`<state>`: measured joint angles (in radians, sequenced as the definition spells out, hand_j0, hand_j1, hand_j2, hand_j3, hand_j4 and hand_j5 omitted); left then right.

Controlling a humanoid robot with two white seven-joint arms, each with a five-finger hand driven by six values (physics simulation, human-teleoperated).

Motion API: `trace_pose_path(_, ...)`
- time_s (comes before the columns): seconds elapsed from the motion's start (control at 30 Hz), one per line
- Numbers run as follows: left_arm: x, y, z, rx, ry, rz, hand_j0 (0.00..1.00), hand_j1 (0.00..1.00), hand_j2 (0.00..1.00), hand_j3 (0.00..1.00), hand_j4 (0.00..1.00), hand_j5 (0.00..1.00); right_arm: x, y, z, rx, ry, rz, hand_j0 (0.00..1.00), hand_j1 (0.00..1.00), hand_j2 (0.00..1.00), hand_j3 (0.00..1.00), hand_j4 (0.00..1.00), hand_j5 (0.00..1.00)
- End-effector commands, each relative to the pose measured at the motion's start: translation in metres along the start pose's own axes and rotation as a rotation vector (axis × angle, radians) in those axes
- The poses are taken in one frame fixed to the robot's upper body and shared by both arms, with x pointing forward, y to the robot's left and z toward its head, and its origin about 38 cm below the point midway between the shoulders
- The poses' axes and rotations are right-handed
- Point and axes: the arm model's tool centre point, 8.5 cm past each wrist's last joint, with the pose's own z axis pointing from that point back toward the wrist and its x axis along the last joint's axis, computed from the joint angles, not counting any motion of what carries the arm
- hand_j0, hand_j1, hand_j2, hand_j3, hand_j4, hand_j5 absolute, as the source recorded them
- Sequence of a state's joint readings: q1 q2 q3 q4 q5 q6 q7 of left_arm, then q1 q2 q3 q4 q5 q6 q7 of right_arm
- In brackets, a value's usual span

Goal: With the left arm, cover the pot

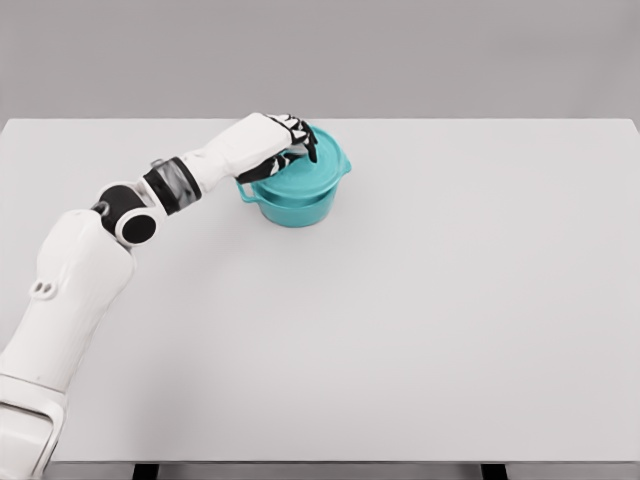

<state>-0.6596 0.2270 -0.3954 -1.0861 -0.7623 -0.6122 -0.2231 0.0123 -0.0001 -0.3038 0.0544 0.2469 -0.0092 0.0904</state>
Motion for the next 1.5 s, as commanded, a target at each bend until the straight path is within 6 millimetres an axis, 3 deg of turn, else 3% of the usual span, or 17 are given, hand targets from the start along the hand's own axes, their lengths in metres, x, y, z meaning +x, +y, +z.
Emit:
trace_pose_path(0.0, -0.005, -0.006, 0.002, -0.009, 0.016, 0.02, 0.48, 0.48, 0.48, 0.48, 0.48, 0.48, 0.0, 0.0, 0.0, 0.0, -0.001, 0.0, 1.0, 1.0, 1.0, 1.0, 1.0, 1.0)
trace_pose_path(0.73, -0.014, -0.016, -0.001, -0.038, 0.047, 0.047, 0.5, 0.5, 0.5, 0.5, 0.5, 0.5, 0.0, 0.0, 0.0, 0.0, -0.001, 0.0, 1.0, 1.0, 1.0, 1.0, 1.0, 1.0)
trace_pose_path(0.97, -0.015, -0.016, -0.001, -0.038, 0.048, 0.048, 0.6, 0.6, 0.6, 0.6, 0.6, 0.6, 0.0, 0.0, 0.0, 0.0, 0.001, 0.0, 1.0, 1.0, 1.0, 1.0, 1.0, 1.0)
trace_pose_path(1.47, -0.015, -0.013, -0.001, -0.033, 0.046, 0.046, 0.63, 0.63, 0.63, 0.63, 0.63, 0.63, 0.0, 0.0, 0.0, 0.0, 0.001, 0.0, 1.0, 1.0, 1.0, 1.0, 1.0, 1.0)
